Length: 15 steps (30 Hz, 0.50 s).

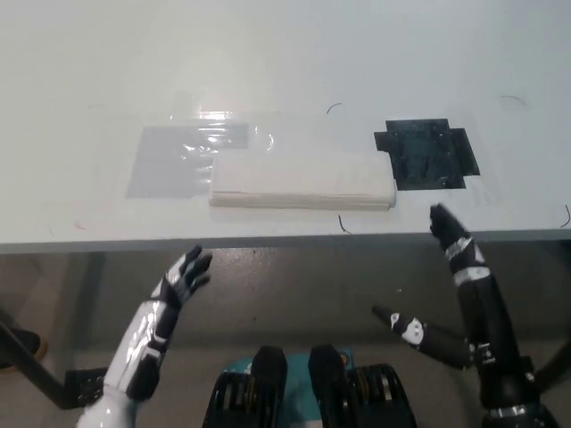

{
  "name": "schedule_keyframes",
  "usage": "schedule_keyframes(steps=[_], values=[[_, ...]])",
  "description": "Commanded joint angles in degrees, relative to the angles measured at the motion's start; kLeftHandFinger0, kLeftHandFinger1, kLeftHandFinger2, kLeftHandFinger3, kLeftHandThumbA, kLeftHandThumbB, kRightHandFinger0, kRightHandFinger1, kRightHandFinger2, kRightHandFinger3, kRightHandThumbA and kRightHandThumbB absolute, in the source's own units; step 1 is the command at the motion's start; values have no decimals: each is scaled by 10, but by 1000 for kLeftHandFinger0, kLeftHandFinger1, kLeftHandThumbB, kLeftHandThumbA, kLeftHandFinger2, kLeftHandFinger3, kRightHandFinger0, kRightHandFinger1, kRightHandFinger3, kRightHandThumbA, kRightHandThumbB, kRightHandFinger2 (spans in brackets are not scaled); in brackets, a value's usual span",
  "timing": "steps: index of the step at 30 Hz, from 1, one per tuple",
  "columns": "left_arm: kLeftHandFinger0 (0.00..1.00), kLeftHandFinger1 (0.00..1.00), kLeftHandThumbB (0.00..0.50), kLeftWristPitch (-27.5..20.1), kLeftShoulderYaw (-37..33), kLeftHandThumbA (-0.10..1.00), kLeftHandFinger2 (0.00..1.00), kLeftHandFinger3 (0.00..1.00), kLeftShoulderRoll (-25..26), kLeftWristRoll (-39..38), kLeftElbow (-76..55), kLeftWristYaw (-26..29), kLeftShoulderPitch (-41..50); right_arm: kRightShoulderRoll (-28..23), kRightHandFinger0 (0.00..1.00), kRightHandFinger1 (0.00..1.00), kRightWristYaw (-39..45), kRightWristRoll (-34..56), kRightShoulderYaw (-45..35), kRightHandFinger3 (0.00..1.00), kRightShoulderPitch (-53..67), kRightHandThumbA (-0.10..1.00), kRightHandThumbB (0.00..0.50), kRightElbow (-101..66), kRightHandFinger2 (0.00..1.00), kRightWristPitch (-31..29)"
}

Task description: A stack of napkins is kept in the middle of the table close to the robot and the robot places both its hands sideways on the stack. Then it moves its hands away from each other while pressing down on the napkins to make them smooth

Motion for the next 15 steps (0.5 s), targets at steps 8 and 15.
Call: schedule_keyframes(steps=[8,15], values=[[1000,1000,463,88,7,1000,1000,1000,-18,-73,-63,-11,-163,50,1000,1000,4,102,-18,1000,-153,1000,333,-29,1000,58],[1000,1000,329,159,29,1000,1000,1000,-88,-136,59,9,-311,76,1000,1000,1,151,-49,1000,-252,1000,340,69,1000,92]])
